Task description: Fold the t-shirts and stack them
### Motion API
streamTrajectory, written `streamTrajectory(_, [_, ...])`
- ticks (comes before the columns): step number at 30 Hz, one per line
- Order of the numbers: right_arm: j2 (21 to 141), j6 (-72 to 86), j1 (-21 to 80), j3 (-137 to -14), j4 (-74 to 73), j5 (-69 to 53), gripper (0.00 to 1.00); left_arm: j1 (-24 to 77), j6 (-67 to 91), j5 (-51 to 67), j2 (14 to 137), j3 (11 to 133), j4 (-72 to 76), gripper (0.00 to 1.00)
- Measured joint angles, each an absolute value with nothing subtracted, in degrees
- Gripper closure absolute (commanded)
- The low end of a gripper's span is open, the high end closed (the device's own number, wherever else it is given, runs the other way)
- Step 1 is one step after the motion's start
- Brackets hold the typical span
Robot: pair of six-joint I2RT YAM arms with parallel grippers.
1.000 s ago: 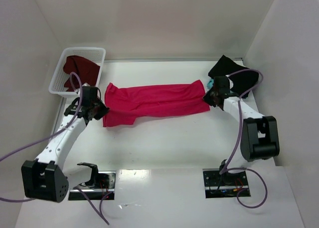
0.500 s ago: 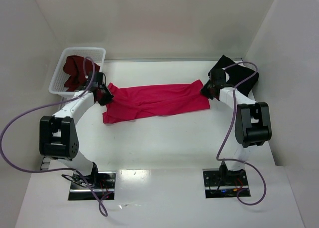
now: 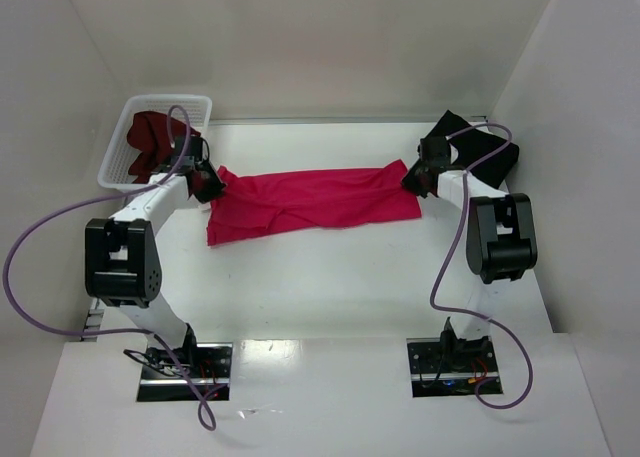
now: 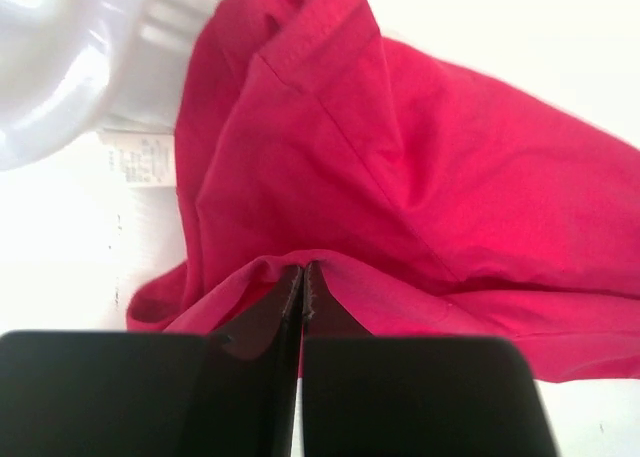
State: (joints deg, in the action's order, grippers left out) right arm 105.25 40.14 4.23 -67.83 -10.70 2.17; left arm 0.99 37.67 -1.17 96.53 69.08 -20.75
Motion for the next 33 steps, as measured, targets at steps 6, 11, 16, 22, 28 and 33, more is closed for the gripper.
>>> streamTrajectory(6, [105.3, 39.9, 3.5, -67.9, -10.5, 2.2, 1.00, -0.4, 37.2, 0.6, 98.2, 70.8, -19.9, 1.00])
streamTrajectory(11, [105.6, 39.5, 3.1, -67.9, -10.4, 2.2, 1.00, -0.3, 35.6, 3.0, 101.7, 73.9, -19.1, 1.00])
streamTrajectory(16, [106.5, 39.5, 2.8, -67.9, -10.2, 2.2, 1.00, -0.3, 33.6, 4.8, 104.6, 75.9, -18.9, 0.97])
streamTrajectory(22, [108.2, 39.1, 2.7, -68.0, -10.0, 2.2, 1.00, -0.3, 31.2, 4.8, 106.3, 77.2, -19.6, 0.87])
streamTrajectory(28, [108.5, 38.0, 2.7, -68.9, -9.7, 2.2, 0.48, -0.3, 28.3, 5.1, 108.2, 82.1, -20.1, 0.67])
streamTrajectory(33, [107.7, 36.7, 2.7, -69.6, -9.2, 1.3, 0.21, -0.3, 26.9, 5.5, 108.1, 83.2, -20.1, 0.36])
